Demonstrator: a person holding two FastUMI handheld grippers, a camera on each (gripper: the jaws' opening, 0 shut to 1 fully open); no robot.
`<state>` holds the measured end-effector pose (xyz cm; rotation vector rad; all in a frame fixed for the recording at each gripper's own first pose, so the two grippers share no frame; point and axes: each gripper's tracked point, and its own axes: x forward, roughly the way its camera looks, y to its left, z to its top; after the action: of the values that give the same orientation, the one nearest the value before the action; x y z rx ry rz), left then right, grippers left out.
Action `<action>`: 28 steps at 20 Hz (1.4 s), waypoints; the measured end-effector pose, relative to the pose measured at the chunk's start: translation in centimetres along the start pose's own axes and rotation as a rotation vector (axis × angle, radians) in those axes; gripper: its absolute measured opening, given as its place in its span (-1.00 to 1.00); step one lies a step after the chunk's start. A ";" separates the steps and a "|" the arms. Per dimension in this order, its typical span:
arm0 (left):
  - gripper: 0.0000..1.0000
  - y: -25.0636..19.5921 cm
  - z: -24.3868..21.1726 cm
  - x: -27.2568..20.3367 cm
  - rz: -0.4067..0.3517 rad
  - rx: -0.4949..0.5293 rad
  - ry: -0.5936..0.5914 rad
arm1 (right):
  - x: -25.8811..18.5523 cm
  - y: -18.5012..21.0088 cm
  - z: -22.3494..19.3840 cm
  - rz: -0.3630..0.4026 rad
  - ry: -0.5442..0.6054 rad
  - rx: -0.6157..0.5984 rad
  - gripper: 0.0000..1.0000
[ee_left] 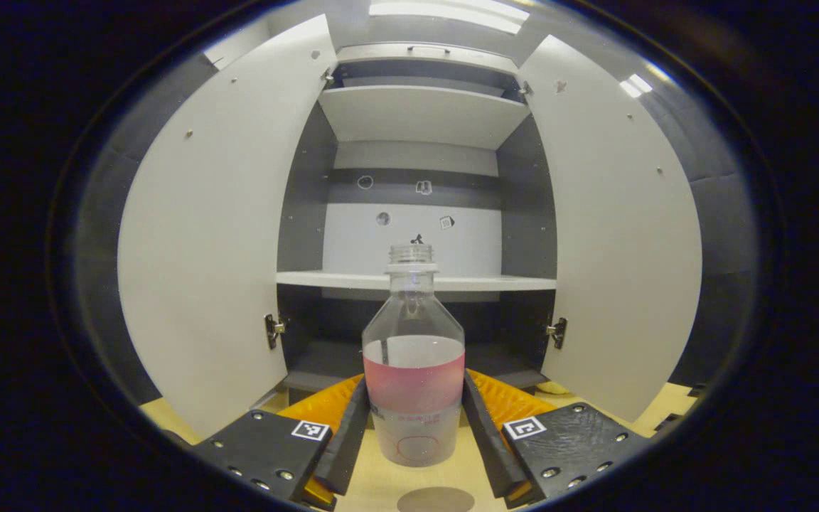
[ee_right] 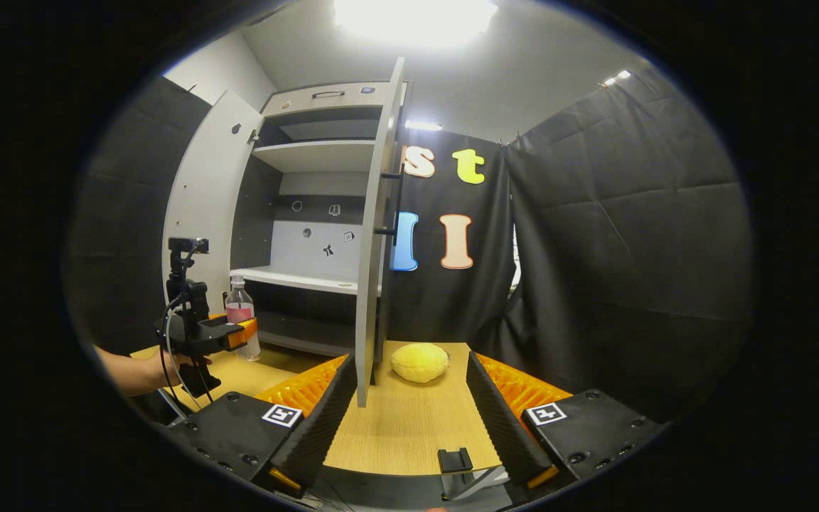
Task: Grasp the bottle in the cabinet with the left hand and place it on the coaster, then close the right door with the right hand and the left door with the left hand.
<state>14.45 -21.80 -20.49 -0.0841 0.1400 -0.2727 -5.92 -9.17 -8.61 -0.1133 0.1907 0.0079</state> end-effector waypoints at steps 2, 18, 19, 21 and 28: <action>0.47 -0.2 -1.0 -0.1 -0.001 -0.009 0.005 | 0.0 0.1 -0.4 0.010 0.001 0.005 0.96; 0.48 -1.3 -13.8 -1.8 0.010 0.037 0.162 | 0.6 0.2 -2.0 -0.001 0.055 0.039 0.96; 0.48 -1.3 -14.0 -1.7 0.008 0.041 0.163 | 0.5 0.2 -2.2 -0.001 0.059 0.037 0.96; 0.48 -1.3 -14.0 -1.7 0.009 0.041 0.155 | 0.4 0.8 -2.6 0.005 0.069 0.037 0.96; 0.49 -1.4 -13.6 -1.9 -0.001 0.040 0.159 | 0.8 2.7 -2.3 0.039 0.073 0.005 0.97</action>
<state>10.28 -23.54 -33.48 -0.0224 0.2923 -0.2828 -5.65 -6.71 -11.31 -0.1048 0.2657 0.0418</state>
